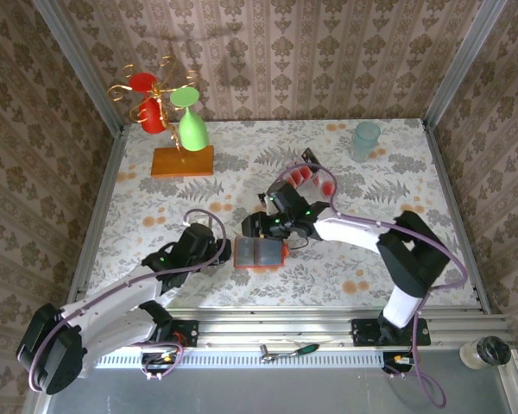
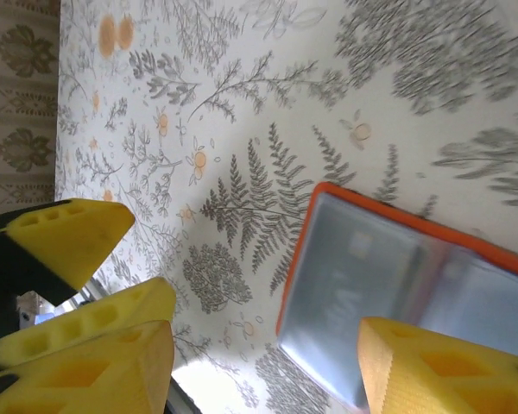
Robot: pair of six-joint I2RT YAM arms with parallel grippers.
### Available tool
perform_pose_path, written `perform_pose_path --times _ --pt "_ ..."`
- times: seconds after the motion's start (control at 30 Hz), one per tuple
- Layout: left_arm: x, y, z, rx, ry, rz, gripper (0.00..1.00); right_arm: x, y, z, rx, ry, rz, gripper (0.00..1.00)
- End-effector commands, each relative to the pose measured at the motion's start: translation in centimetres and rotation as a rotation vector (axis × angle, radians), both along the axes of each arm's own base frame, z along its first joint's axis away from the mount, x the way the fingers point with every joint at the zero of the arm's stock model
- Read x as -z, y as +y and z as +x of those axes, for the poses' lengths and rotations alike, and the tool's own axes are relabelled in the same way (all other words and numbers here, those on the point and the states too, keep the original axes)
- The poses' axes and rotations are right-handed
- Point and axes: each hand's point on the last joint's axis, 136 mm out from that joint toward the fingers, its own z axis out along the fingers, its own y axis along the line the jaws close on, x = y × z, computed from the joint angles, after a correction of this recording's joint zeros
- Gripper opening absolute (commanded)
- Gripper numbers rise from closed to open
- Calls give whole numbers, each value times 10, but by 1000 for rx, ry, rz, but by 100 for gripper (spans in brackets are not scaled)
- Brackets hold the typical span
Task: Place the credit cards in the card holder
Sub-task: Flip over the card slot in the card holder, then move the card holder to the center of the table.
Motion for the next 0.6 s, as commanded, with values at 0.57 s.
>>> perform_pose_path --times 0.57 --pt "-3 -41 19 94 17 37 82 75 -118 -12 41 -60 -572 35"
